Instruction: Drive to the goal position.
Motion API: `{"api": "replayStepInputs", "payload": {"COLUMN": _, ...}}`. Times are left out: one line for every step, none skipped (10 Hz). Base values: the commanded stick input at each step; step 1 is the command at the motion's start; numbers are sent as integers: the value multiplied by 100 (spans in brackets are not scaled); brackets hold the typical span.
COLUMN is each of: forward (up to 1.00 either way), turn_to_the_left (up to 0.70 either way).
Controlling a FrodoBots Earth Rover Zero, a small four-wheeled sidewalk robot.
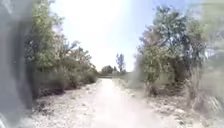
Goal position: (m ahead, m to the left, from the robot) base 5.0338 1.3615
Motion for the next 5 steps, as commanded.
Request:
{"api": "replayStepInputs", "payload": {"forward": 45, "turn_to_the_left": 0}}
{"api": "replayStepInputs", "payload": {"forward": 45, "turn_to_the_left": 0}}
{"api": "replayStepInputs", "payload": {"forward": 45, "turn_to_the_left": 0}}
{"api": "replayStepInputs", "payload": {"forward": 45, "turn_to_the_left": 0}}
{"api": "replayStepInputs", "payload": {"forward": 45, "turn_to_the_left": 0}}
